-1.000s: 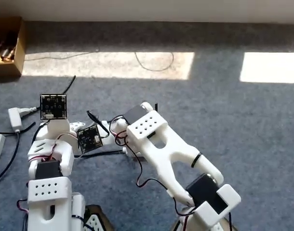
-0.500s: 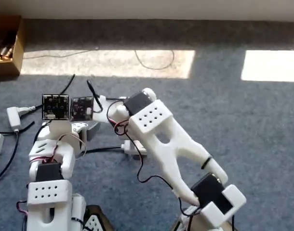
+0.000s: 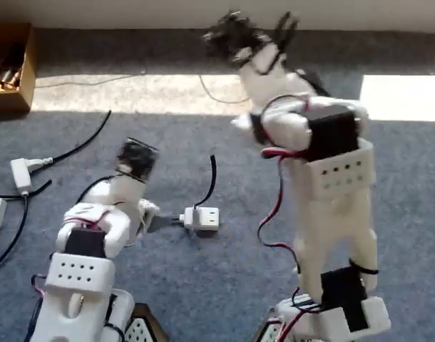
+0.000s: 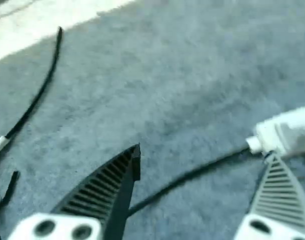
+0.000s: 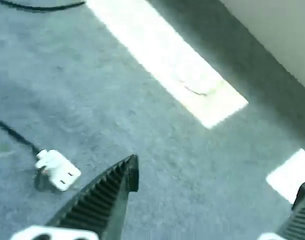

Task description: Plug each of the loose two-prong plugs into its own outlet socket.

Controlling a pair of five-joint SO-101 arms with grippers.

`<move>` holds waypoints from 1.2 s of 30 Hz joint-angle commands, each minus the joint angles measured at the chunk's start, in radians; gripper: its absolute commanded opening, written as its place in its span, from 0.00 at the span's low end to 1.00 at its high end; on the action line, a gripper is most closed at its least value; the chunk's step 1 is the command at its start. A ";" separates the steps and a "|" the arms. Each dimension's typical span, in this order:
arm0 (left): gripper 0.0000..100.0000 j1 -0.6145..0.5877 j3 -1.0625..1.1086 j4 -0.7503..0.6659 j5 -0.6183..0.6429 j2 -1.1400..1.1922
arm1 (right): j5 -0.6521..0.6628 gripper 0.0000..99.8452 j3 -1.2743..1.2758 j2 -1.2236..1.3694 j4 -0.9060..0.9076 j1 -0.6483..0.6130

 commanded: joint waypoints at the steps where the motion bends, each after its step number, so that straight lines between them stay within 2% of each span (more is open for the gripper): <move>1: 0.37 0.077 -0.209 0.183 -0.239 0.180 | -0.118 0.45 0.156 -0.048 0.027 0.317; 4: 0.37 0.079 -0.348 0.226 -0.456 0.380 | -0.126 0.45 0.426 -0.053 -0.093 0.470; 7: 0.37 0.082 -0.446 0.230 -0.549 0.607 | -0.124 0.45 0.716 -0.061 -0.340 0.590; 9: 0.37 0.091 -0.524 0.230 -0.563 0.742 | -0.123 0.45 0.926 -0.081 -0.501 0.641; 12: 0.37 0.150 -0.624 0.232 -0.560 0.903 | -0.121 0.45 1.231 -0.131 -0.697 0.648; 16: 0.37 0.283 -0.682 0.230 -0.557 1.004 | -0.101 0.45 1.561 -0.217 -0.892 0.618; 18: 0.37 0.338 -0.708 0.207 -0.512 1.036 | -0.103 0.45 1.667 -0.257 -0.969 0.615; 20: 0.36 0.378 -0.714 0.172 -0.483 1.058 | -0.103 0.45 1.750 -0.294 -1.035 0.621; 22: 0.31 0.407 -0.710 0.124 -0.476 1.090 | -0.103 0.45 1.801 -0.318 -1.078 0.622; 27: 0.07 0.412 -0.760 0.054 -0.476 1.254 | -0.101 0.45 1.844 -0.351 -1.110 0.621; 29: 0.00 0.380 -0.800 0.054 -0.476 1.330 | -0.098 0.45 1.845 -0.351 -1.110 0.618; 31: 0.01 0.328 -0.849 0.080 -0.476 1.391 | -0.098 0.45 1.845 -0.351 -1.110 0.618; 36: 0.00 0.113 -1.099 0.307 -0.480 1.385 | -0.097 0.45 1.845 -0.351 -1.112 0.618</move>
